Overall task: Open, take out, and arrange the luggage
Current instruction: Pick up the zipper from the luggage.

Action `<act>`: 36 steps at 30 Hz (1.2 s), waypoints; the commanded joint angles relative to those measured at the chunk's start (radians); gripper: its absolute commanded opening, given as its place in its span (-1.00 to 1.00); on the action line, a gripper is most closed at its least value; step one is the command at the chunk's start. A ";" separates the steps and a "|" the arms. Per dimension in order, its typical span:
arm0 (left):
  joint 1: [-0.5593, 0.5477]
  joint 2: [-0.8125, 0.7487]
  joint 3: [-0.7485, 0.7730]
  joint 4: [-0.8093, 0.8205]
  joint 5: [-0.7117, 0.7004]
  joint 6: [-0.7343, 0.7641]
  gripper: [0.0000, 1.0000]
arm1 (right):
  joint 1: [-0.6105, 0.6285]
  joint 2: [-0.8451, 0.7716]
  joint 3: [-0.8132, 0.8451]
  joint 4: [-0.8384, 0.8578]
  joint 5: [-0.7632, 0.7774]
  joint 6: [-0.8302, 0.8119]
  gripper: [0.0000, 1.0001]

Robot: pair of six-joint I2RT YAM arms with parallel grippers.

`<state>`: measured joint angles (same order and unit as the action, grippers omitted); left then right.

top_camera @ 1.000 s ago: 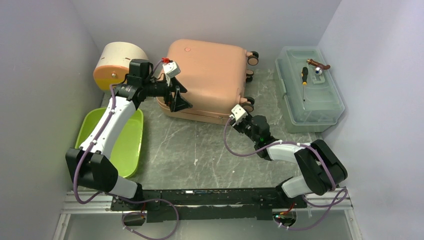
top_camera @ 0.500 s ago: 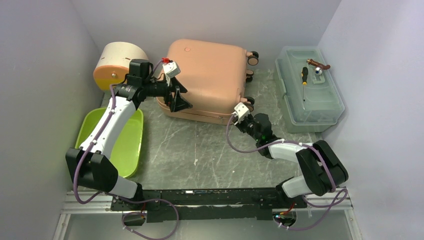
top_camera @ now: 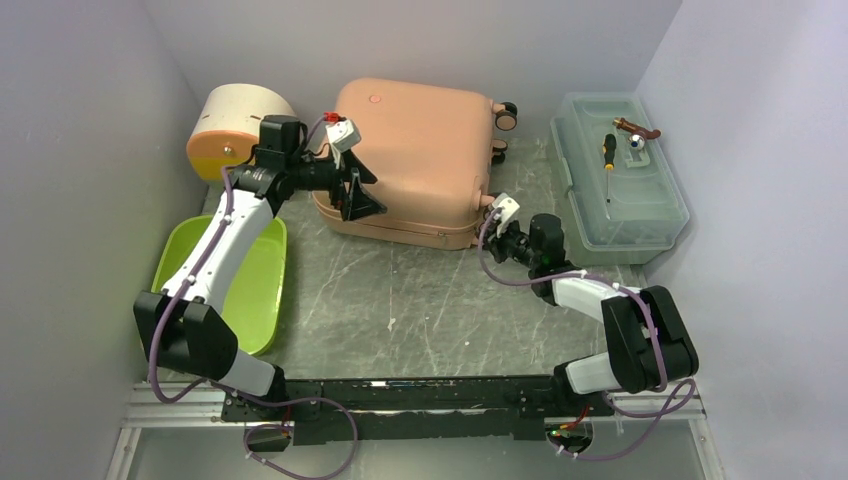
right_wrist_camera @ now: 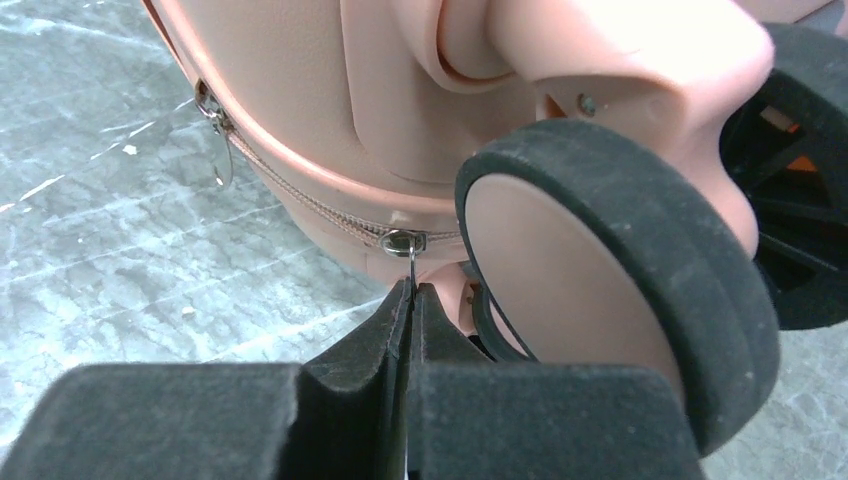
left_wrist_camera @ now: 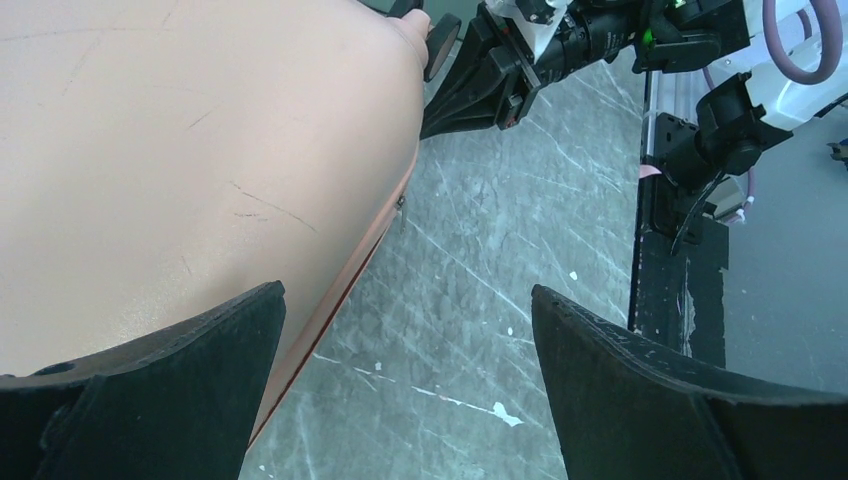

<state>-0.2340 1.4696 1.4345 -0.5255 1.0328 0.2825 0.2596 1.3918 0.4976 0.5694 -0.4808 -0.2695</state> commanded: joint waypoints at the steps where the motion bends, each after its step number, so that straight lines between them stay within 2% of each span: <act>1: 0.004 0.005 0.047 0.057 0.057 -0.041 0.99 | -0.024 -0.011 0.064 0.018 -0.044 0.002 -1.00; 7: -0.003 0.028 -0.006 0.239 0.130 -0.160 0.99 | -0.068 0.051 0.134 -0.029 -0.128 0.047 -1.00; 12: -0.034 0.103 0.039 0.267 0.152 -0.201 0.99 | -0.127 0.101 0.183 -0.051 -0.220 0.067 -1.00; 19: -0.080 0.167 0.053 0.385 0.191 -0.315 0.99 | -0.178 0.167 0.276 -0.172 -0.388 -0.073 -1.00; 25: -0.100 0.197 0.077 0.387 0.200 -0.329 0.99 | -0.178 0.166 0.270 -0.219 -0.401 -0.379 -1.00; 29: -0.100 0.191 0.077 0.380 0.198 -0.321 0.99 | -0.180 0.154 0.211 -0.117 -0.316 -0.502 -1.00; 36: -0.100 0.174 0.062 0.357 0.173 -0.295 0.99 | -0.146 0.182 0.089 0.199 -0.160 -0.538 -1.00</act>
<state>-0.3328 1.6672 1.4780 -0.1768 1.1992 -0.0200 0.0963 1.5558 0.6327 0.5148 -0.7818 -0.7238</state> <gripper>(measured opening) 0.995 0.007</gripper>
